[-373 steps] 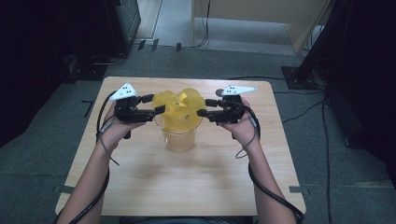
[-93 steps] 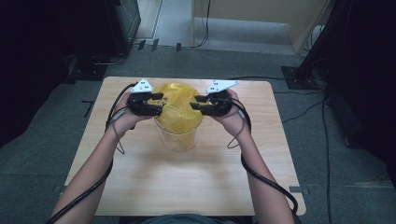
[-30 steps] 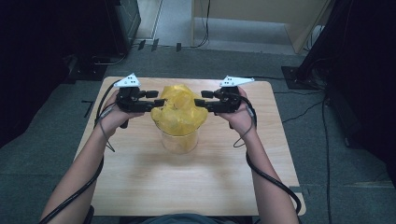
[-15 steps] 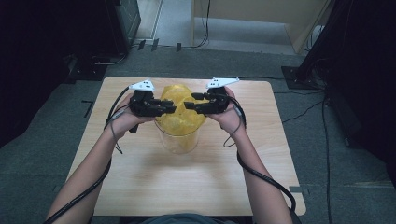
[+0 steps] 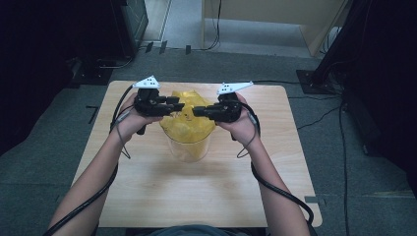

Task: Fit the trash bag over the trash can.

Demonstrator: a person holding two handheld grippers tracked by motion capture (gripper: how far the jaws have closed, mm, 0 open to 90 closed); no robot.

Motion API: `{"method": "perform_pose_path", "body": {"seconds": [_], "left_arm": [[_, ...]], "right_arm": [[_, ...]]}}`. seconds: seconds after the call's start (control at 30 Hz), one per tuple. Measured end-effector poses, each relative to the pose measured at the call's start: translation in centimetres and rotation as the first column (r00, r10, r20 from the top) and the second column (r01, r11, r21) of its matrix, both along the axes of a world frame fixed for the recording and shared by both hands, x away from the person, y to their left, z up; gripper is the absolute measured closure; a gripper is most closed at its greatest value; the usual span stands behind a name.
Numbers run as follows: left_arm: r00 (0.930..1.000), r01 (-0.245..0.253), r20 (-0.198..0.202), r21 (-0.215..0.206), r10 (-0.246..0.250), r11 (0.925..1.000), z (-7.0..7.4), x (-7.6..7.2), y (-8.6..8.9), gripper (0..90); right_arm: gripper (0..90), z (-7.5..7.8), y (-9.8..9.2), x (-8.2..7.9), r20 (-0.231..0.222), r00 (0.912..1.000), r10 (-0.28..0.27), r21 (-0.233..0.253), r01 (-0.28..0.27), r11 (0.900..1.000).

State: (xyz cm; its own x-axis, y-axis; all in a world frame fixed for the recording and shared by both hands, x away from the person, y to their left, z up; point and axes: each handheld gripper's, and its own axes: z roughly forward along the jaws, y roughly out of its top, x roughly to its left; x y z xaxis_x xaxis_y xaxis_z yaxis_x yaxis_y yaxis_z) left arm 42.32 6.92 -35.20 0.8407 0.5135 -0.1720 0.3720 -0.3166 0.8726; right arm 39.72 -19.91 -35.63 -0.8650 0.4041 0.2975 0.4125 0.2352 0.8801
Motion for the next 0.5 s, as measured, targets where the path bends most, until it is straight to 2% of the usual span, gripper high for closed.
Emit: {"method": "perform_pose_path", "body": {"seconds": [0.07, 0.13, 0.17, 0.27, 0.33, 0.4, 0.43, 0.5], "left_arm": [[1.0000, -0.007, 0.005, 0.011, 0.006, 0.9999, -0.1, 0.2, -0.3, 58.1], [0.9999, 0.000, -0.015, 0.029, 0.000, 0.9996, -0.3, 0.5, -0.6, 57.9], [0.9976, 0.041, -0.059, 0.052, -0.038, 0.9978, -0.7, 0.5, -1.0, 57.7], [0.9891, 0.125, -0.087, 0.072, -0.119, 0.9895, -1.1, 0.0, -1.4, 57.7], [0.9843, 0.154, -0.098, 0.067, -0.147, 0.9859, -1.2, -0.4, -1.4, 59.1], [0.9775, 0.183, -0.116, 0.051, -0.176, 0.9818, -1.2, -0.7, -1.1, 59.3], [0.9746, 0.191, -0.128, 0.046, -0.184, 0.9805, -1.2, -0.8, -0.9, 59.3], [0.9748, 0.192, -0.126, 0.051, -0.184, 0.9801, -1.2, -1.0, -0.6, 59.3]], "right_arm": [[88.6, 0.4, 0.2, -0.4, 0.002, 0.9997, 0.025, 0.015, -0.025, 1.000], [88.8, 0.9, 0.4, -0.8, 0.006, 0.9988, 0.048, 0.040, -0.048, 0.998], [88.7, 1.5, 0.4, -1.0, 0.015, 0.9983, 0.056, 0.061, -0.057, 0.996], [87.7, 1.9, 0.2, -1.0, 0.024, 0.9990, 0.037, 0.054, -0.039, 0.998], [81.0, 2.0, -0.1, -0.8, 0.016, 0.9997, 0.018, 0.044, -0.019, 0.999], [68.3, 1.9, -0.4, -0.6, 0.027, 0.9996, -0.008, 0.040, 0.007, 0.999], [66.1, 1.9, -0.6, -0.5, 0.027, 0.9995, -0.018, 0.044, 0.017, 0.999], [62.4, 2.1, -1.2, -0.3, 0.032, 0.9986, -0.041, 0.060, 0.039, 0.997]]}}
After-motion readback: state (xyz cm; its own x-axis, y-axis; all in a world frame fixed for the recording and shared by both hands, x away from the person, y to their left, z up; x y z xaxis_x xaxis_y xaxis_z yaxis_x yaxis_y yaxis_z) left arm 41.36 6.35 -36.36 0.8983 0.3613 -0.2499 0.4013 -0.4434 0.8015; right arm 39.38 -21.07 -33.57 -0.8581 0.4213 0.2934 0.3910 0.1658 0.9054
